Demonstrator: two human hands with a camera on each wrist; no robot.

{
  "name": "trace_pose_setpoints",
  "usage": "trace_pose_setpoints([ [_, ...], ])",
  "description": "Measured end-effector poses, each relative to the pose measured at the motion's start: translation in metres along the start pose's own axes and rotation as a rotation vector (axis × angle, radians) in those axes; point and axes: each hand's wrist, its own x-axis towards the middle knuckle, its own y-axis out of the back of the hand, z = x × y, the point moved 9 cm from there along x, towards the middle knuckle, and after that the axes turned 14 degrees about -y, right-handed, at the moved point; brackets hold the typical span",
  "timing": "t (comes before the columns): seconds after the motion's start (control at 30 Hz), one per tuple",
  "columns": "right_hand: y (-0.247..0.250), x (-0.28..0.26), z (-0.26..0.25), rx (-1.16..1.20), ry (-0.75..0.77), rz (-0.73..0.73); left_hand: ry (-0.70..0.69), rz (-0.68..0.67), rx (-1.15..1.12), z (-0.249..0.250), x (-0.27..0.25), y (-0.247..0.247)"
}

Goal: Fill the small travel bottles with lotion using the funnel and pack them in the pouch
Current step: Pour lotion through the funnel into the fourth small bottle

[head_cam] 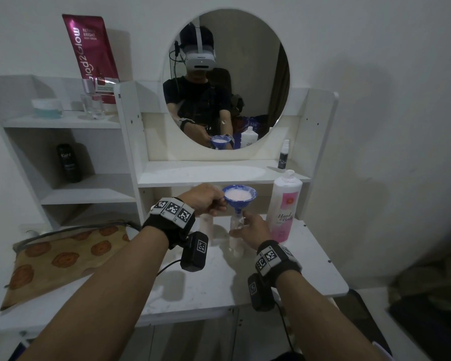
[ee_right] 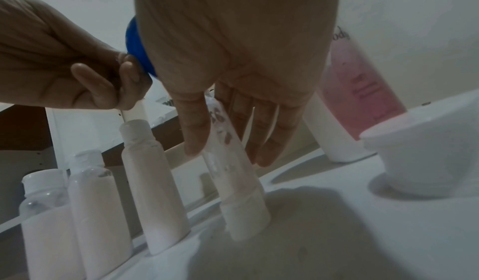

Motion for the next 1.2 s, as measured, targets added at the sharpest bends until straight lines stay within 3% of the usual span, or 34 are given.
trace_pose_setpoints([
  [1.2, -0.0008, 0.0062, 0.0066, 0.01, -0.032, 0.002, -0.022, 0.03, -0.026, 0.007, -0.0052, 0.0013],
])
